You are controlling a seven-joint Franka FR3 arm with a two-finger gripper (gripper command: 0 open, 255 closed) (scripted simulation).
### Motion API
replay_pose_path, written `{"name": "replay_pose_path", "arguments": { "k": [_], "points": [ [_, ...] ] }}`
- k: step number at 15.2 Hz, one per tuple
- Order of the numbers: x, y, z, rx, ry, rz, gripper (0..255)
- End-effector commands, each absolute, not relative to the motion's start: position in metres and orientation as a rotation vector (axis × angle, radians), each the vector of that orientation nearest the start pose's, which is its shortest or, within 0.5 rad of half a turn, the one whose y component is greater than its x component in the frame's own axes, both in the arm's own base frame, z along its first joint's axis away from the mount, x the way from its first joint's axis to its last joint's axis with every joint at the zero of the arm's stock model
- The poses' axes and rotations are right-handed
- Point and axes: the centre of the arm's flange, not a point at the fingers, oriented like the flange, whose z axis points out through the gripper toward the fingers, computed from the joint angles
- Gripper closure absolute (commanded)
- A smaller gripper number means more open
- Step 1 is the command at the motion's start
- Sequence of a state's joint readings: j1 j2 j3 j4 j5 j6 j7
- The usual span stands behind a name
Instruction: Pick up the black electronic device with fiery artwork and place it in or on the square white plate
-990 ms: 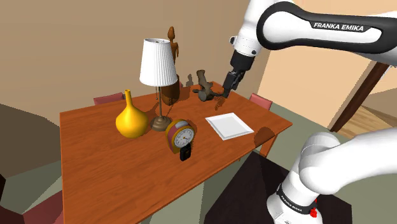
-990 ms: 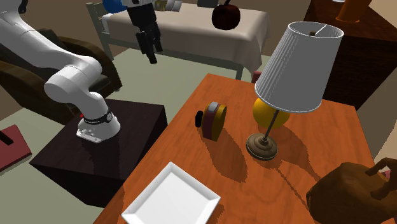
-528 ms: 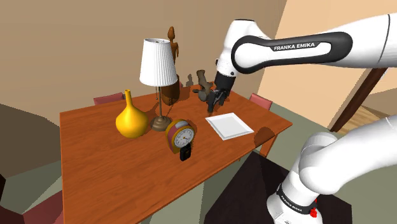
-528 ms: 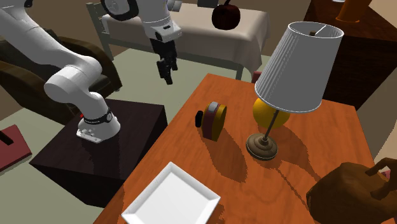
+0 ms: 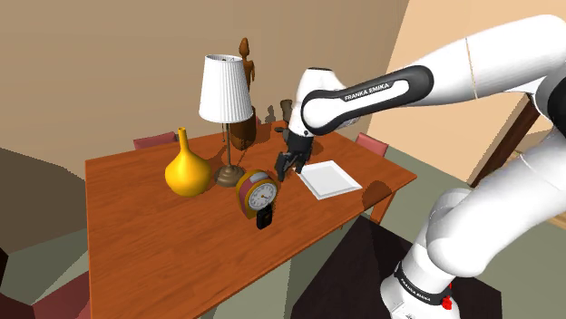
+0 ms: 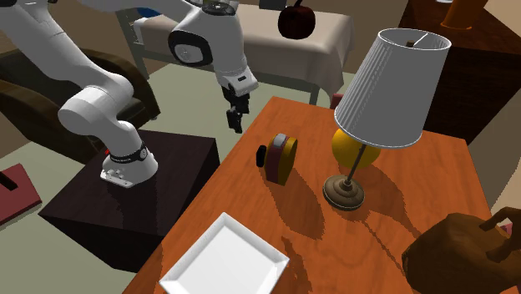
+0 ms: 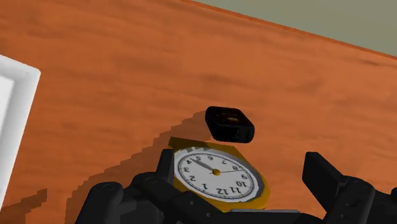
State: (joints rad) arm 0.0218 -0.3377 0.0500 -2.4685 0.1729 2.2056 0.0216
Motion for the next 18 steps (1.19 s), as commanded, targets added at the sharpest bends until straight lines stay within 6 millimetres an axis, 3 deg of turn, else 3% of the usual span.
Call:
{"name": "replay_pose_path", "arguments": {
  "k": [1,10,18],
  "points": [
    [0.449,0.042,0.398,-2.992,0.112,-0.086,0],
    [0.497,0.061,0.292,-2.910,0.262,-0.002,0],
    [0.498,0.069,0.253,-2.910,0.262,-0.002,0]
  ]
}}
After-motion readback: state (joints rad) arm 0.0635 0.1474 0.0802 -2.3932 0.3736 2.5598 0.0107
